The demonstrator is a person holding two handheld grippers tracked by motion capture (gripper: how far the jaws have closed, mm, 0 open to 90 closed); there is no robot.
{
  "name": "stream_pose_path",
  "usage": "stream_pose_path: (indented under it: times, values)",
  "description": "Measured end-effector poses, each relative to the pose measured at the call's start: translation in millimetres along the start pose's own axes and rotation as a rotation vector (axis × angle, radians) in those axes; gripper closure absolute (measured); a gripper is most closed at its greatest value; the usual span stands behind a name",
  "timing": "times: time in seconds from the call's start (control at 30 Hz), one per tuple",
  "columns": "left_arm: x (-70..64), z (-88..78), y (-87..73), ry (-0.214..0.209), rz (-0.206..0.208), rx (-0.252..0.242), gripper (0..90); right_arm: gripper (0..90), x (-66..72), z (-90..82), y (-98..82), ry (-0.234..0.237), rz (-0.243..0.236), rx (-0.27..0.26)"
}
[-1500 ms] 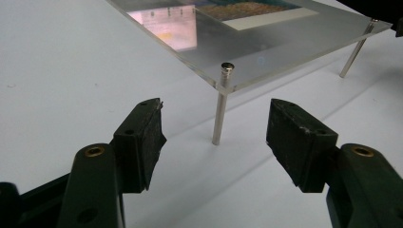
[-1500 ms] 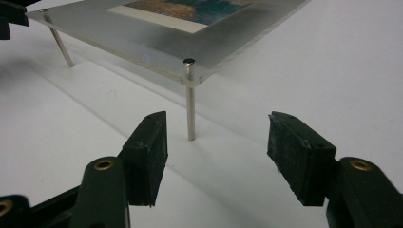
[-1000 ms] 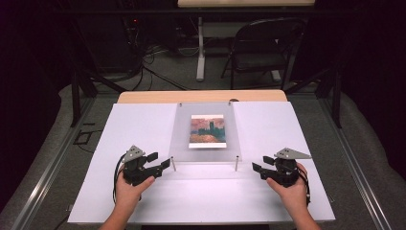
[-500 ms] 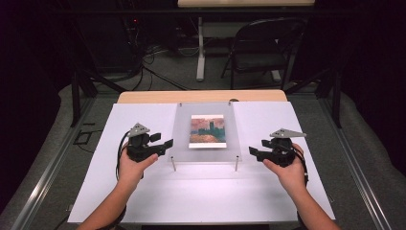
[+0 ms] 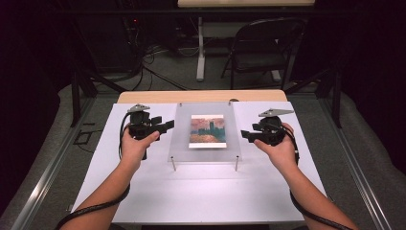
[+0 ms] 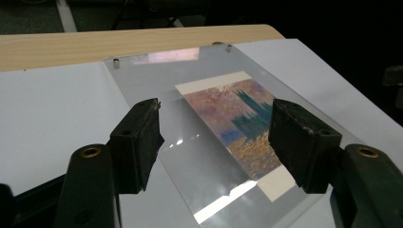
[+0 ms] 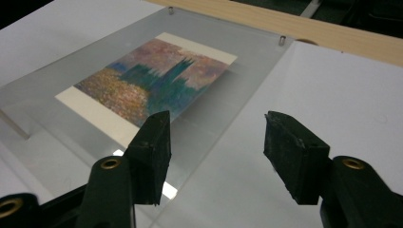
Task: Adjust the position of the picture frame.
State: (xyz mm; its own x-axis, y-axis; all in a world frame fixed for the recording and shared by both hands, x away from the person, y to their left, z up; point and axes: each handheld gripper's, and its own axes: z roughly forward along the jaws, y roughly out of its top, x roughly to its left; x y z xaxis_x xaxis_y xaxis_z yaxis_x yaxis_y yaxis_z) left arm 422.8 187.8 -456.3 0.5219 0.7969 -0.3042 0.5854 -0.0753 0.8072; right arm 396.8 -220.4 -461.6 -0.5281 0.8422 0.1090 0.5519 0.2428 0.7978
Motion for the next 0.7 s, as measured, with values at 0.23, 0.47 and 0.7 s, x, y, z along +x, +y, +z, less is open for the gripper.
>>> stream_pose_path:
  times: [0.23, 0.47, 0.7]
  values:
    - [8.0, 5.2, 11.5, 0.027, 0.009, -0.005, 35.1, 41.0, -1.5, 16.0, 19.0, -0.007, 0.007, -0.020]
    - [16.6, 15.5, 17.6, 0.061, 0.020, 0.015, 35.2, 42.2, -6.9, 33.7, 31.5, -0.002, 0.028, -0.034]
    - [21.9, 29.0, 24.9, 0.071, 0.010, 0.018, 35.4, 43.6, -10.8, 47.9, 43.0, 0.003, 0.051, -0.047]
